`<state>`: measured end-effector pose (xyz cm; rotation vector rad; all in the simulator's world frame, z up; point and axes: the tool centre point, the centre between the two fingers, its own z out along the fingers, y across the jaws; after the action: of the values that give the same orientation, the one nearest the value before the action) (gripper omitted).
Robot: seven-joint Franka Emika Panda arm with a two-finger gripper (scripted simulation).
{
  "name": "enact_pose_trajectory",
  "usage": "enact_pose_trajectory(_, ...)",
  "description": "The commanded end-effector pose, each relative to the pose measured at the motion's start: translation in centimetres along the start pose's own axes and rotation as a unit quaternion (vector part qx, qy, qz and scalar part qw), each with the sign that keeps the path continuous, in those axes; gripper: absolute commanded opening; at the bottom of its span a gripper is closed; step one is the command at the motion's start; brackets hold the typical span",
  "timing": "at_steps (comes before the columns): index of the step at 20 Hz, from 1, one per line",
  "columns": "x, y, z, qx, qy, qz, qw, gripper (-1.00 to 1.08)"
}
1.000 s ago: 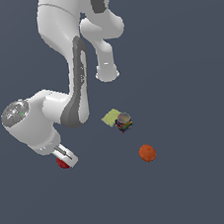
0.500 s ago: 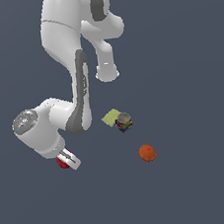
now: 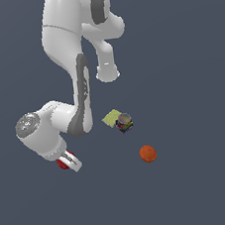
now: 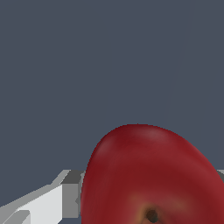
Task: Pick up a designated object from a clutter of objects.
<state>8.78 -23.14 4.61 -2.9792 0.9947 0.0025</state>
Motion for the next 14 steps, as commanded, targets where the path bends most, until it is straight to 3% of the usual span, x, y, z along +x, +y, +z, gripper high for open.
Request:
enact_pose_trajectory(1, 0.1, 0.1, 0.0, 0.0, 0.001, 0.0, 1.0, -1.0)
enact_pose_trajectory(14, -0.6, 0.4, -1.2, 0.0, 0.0, 0.0, 1.0, -1.0)
